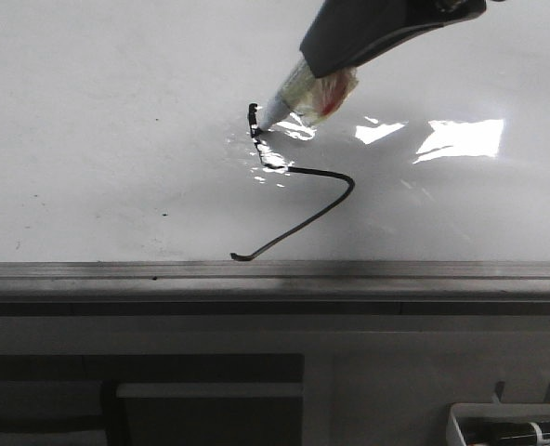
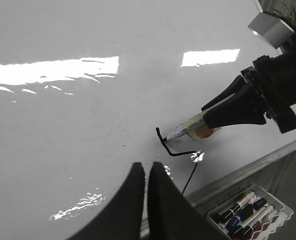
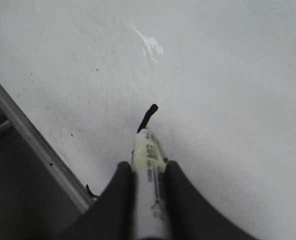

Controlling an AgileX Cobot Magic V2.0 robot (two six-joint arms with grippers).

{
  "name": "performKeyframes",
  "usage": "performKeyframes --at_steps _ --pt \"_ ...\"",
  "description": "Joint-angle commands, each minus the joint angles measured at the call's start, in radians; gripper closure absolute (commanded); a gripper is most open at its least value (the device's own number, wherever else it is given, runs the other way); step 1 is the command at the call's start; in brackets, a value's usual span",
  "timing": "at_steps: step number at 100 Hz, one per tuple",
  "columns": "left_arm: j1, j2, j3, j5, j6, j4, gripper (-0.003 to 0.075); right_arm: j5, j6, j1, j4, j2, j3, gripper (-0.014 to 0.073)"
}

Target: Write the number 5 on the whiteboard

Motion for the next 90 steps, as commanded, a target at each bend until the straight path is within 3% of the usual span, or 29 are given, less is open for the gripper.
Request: performKeyframes --at_steps 1,90 --pt "0.003 0.008 -0.024 -0.068 -0.011 -0.012 0.0741 -0.06 0.004 -0.012 -0.004 -0.014 -0.032 0.0634" --pt "0.003 0.008 -0.024 -0.068 -0.011 -0.012 0.0741 -0.034 0.032 -0.036 0.0 0.023 -0.032 0.0634"
